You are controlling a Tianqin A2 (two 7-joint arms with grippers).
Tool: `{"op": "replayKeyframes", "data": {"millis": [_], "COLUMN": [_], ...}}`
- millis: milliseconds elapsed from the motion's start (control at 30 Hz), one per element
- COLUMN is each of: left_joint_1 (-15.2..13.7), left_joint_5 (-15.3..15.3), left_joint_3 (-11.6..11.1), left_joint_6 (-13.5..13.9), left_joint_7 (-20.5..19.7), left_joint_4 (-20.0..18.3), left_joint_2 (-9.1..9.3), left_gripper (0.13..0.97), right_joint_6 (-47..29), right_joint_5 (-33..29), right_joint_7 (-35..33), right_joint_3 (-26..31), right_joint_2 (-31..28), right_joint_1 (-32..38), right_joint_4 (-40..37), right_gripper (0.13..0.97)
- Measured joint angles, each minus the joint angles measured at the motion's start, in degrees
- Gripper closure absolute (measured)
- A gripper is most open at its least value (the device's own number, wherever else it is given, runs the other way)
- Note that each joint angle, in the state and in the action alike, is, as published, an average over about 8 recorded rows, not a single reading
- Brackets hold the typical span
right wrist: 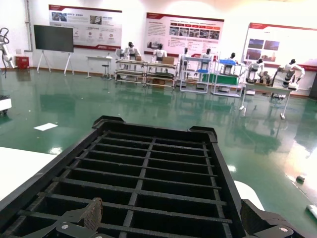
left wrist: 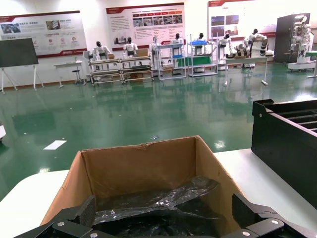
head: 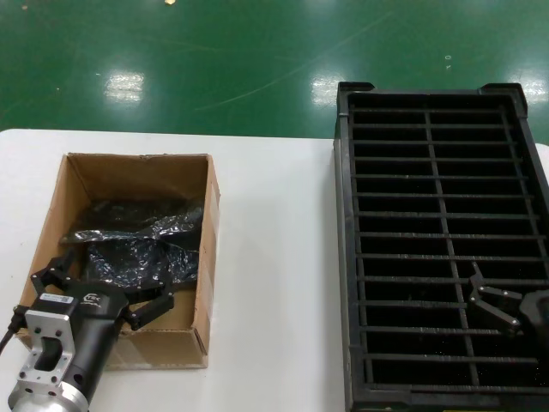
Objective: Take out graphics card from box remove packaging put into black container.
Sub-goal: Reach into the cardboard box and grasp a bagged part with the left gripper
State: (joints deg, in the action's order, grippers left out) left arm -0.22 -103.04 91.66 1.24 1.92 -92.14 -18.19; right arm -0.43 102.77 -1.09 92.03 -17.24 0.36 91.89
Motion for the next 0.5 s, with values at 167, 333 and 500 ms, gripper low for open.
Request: {"op": "replayKeyframes", "data": {"millis": [167,333,500], "left_joint_1": [0.0,-0.19,-2.27], "left_joint_5": [0.0,-0.45,-0.93], "left_joint_3": [0.0,0.56,3.08], "left_joint_6": [0.0,-0.31,-1.31], "left_joint_7": [0.0,-0.44,-0.39], "left_joint_4": [0.0,-0.27,-0.41], "left_joint_2": [0.0,-0.93,-5.37], "left_gripper": [0.132,0.132,0.132], "right_joint_6": [0.0,0.0,0.0], "right_joint_5": [0.0,0.0,0.0], "right_joint_7": [0.0,0.0,0.0], "right_joint_3": [0.0,0.0,0.0], "right_joint_2": [0.0,0.0,0.0], "right_joint_1": [0.0,0.0,0.0], "right_joint_4": [0.0,0.0,0.0], "right_gripper": [0.129,0.129,0.129]}}
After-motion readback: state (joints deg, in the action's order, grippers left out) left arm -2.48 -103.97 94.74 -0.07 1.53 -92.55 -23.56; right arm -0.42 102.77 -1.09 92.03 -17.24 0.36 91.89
